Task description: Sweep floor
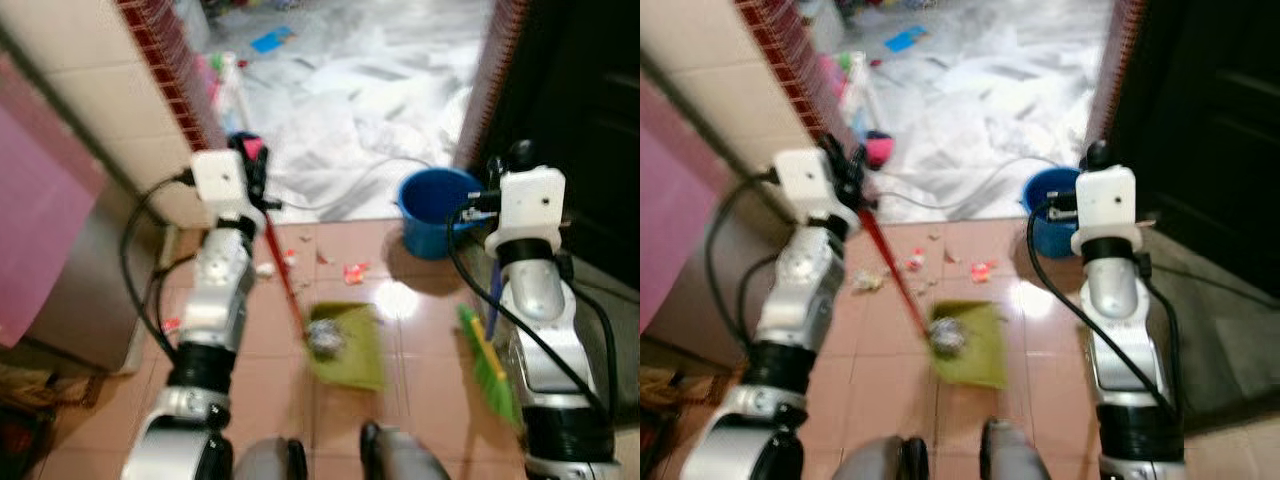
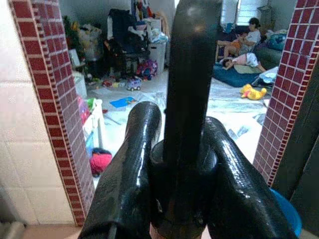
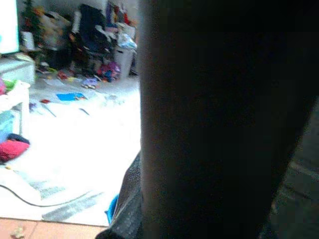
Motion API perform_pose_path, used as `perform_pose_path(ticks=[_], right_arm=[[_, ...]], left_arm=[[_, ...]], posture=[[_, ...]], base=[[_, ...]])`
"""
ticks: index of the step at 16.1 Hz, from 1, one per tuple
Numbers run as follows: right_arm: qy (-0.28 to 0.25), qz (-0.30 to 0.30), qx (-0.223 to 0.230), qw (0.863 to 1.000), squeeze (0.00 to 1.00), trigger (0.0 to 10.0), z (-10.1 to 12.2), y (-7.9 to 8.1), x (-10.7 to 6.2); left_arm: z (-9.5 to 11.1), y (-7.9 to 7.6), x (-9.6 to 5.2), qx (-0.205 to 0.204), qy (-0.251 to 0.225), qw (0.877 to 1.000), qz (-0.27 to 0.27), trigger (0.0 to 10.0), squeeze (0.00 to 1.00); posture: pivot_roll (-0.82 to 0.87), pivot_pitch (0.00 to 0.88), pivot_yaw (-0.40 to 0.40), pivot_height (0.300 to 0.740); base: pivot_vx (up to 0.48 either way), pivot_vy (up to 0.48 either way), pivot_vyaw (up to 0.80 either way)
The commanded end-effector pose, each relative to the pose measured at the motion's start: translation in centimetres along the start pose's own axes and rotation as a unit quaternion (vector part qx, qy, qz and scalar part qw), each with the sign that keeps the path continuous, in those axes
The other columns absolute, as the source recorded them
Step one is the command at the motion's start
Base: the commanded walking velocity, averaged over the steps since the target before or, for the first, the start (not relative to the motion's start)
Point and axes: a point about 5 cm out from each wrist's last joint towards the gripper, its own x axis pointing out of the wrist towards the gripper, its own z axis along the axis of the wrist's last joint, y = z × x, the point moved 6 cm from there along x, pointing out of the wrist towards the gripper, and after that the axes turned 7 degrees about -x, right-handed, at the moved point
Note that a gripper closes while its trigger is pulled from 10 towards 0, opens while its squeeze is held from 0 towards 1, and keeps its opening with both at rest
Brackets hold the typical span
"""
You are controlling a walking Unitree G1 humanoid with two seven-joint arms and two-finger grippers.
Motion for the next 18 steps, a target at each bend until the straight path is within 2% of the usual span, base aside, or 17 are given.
perform_pose_path(ticks=[1, 4, 7, 9, 10, 12, 13, 14, 15, 16, 17, 18], right_arm=[[-0.015, -0.008, -0.009, 1.000, 0.00, 10.0, 0.8, -0.3, 0.1], [-0.005, 0.003, -0.010, 1.000, 0.00, 10.0, 0.0, 0.3, -0.4], [0.005, 0.020, -0.023, 1.000, 0.00, 10.0, -0.5, 0.5, -1.2], [0.008, 0.045, -0.019, 0.999, 0.00, 10.0, -0.6, 1.4, -1.8], [0.009, 0.063, -0.012, 0.998, 0.00, 10.0, -0.6, 2.4, -2.2], [0.014, 0.080, -0.003, 0.997, 0.00, 10.0, -0.9, 3.5, -3.4], [0.021, 0.089, 0.010, 0.996, 0.00, 10.0, -1.2, 4.4, -3.7], [0.025, 0.093, 0.024, 0.995, 0.00, 10.0, -1.2, 5.2, -3.6], [0.022, 0.095, 0.027, 0.995, 0.00, 10.0, -1.1, 5.4, -3.5], [0.018, 0.098, 0.012, 0.995, 0.00, 10.0, -1.5, 5.5, -3.6], [0.021, 0.086, 0.018, 0.996, 0.00, 10.0, -1.4, 4.9, -2.7], [0.020, 0.085, 0.025, 0.996, 0.00, 10.0, -1.2, 4.9, -2.4]], left_arm=[[1.9, 0.0, 0.6, -0.014, -0.031, 0.999, 0.002, 10.0, 0.00], [0.8, 0.8, 0.4, -0.017, -0.015, 1.000, 0.008, 10.0, 0.00], [0.1, 0.4, -0.3, -0.015, -0.008, 1.000, 0.003, 10.0, 0.00], [0.1, -0.1, -1.5, -0.015, -0.015, 1.000, 0.007, 10.0, 0.00], [0.2, 0.1, -2.5, -0.016, -0.015, 1.000, 0.014, 10.0, 0.00], [-0.7, 0.4, -4.7, -0.010, 0.000, 1.000, 0.013, 10.0, 0.00], [-1.8, 1.0, -5.5, 0.000, 0.017, 1.000, 0.011, 10.0, 0.00], [-3.3, 2.0, -6.2, 0.012, 0.042, 0.999, 0.016, 10.0, 0.00], [-3.7, 2.2, -6.4, 0.010, 0.048, 0.999, 0.018, 10.0, 0.00], [-4.9, 2.1, -7.1, 0.019, 0.070, 0.997, 0.011, 10.0, 0.00], [-4.3, 1.9, -6.9, 0.004, 0.070, 0.997, 0.009, 10.0, 0.00], [-3.9, 2.4, -6.8, 0.005, 0.066, 0.998, 0.020, 10.0, 0.00]], posture=[[-0.12, 0.091, 0.153, 0.740], [-0.12, 0.061, 0.120, 0.740], [-0.11, 0.033, 0.058, 0.740], [-0.10, 0.072, 0.042, 0.740], [-0.10, 0.088, 0.049, 0.740], [-0.10, 0.071, 0.054, 0.740], [-0.11, 0.057, 0.061, 0.740], [-0.10, 0.042, 0.077, 0.740], [-0.10, 0.042, 0.081, 0.740], [-0.08, 0.036, 0.080, 0.740], [-0.07, 0.022, 0.063, 0.740], [-0.07, 0.017, 0.056, 0.740]], base=[[0.000, 0.000, -0.80], [0.000, 0.480, -0.68], [0.000, 0.480, -0.13], [0.000, 0.441, 0.00], [0.000, 0.000, 0.00], [0.000, 0.000, 0.00], [0.000, 0.000, 0.00], [0.000, 0.000, 0.00], [0.000, 0.000, 0.00], [0.000, 0.000, 0.00], [0.000, 0.000, 0.00], [0.000, 0.000, 0.00]])
